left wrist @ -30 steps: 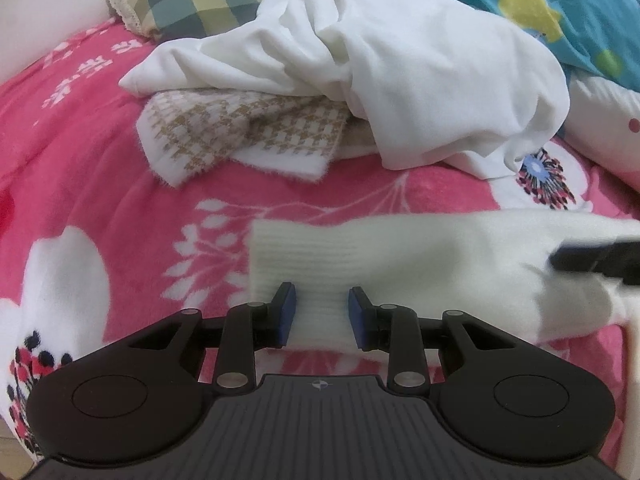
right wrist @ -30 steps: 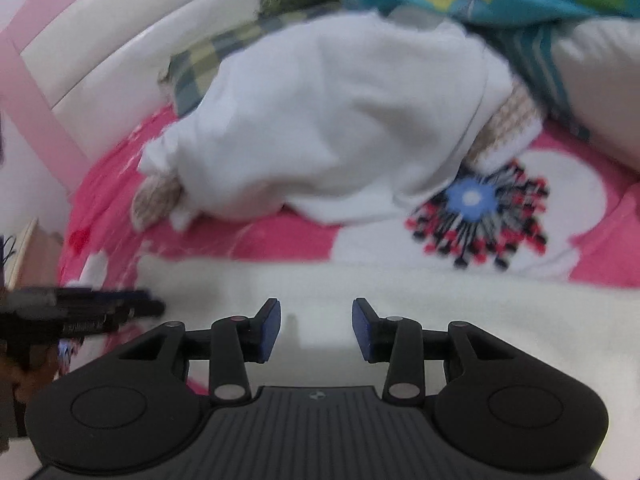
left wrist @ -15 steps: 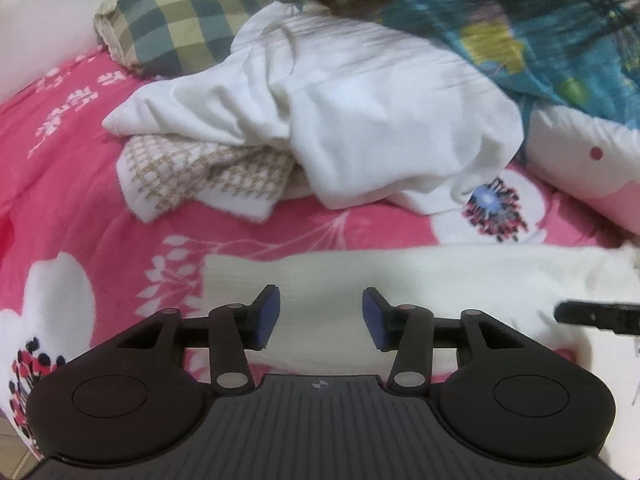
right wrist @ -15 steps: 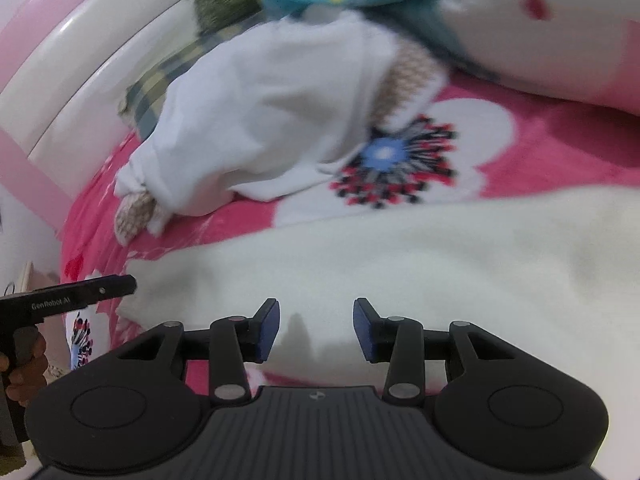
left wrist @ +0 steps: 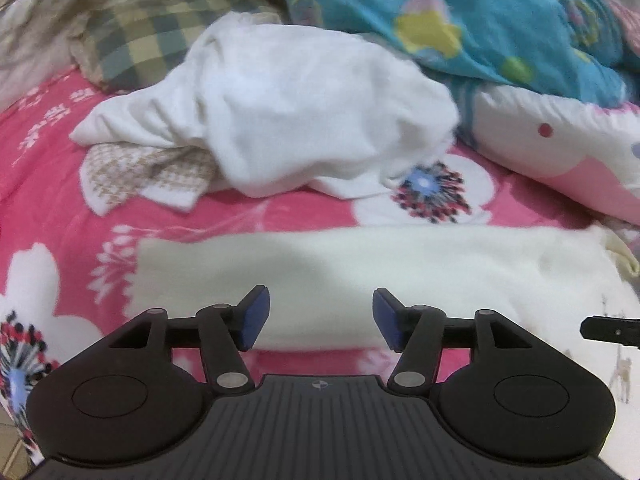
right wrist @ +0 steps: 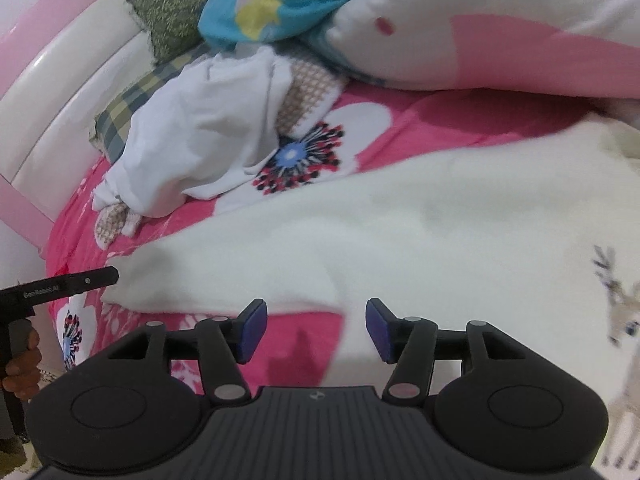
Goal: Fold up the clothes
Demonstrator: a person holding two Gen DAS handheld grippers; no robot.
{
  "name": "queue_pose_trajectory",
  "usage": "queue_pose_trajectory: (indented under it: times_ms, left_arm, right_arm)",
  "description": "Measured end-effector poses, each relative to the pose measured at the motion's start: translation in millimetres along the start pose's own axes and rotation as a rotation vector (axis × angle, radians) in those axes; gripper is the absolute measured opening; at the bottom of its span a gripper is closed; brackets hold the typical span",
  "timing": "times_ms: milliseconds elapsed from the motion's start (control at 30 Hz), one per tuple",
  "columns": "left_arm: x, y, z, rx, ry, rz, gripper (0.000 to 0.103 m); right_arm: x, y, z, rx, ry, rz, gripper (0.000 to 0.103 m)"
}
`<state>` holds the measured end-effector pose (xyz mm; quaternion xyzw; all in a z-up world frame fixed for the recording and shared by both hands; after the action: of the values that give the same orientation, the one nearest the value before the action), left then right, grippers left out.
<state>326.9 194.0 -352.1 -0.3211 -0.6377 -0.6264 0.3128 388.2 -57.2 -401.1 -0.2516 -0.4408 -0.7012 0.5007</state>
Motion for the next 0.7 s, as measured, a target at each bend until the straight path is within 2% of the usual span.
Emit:
queue_pose_trajectory:
  times_ms: [167,433,633,700]
  left_arm:
    - [6,4,-41,-0.026,-0.03,-0.009,0.062]
    - [4,11,-119,-0.083,-0.109,-0.036,0.063]
    - [-6,8,-195,-0.107,-0.2,-0.039,0.063]
    - [-13,3,-222,-0.131,-0.229,-0.018,0.063]
  right_arm:
    - [42,0,-34,-0.034,-0.017,-0.044,0.061]
    - [105,-5,-107,-0.116,-0.085,-0.111,0.064]
    - [141,-24,-157,-0.235,-0.111,-0.119,0.064]
    - [154,-30,-173,-0.276,-0.113,-0.122,0.064]
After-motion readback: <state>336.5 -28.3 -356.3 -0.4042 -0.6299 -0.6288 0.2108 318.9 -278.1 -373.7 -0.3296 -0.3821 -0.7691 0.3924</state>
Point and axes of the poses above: each gripper's, at about its wrist camera, not at the fingertips, and x roughly against the way its jaws point, z to its left, y to its top, the point moved 7 cm from there along -x, roughly the way its jaws point, and after that the axes turned 14 degrees about -x, right-handed, at the moved point
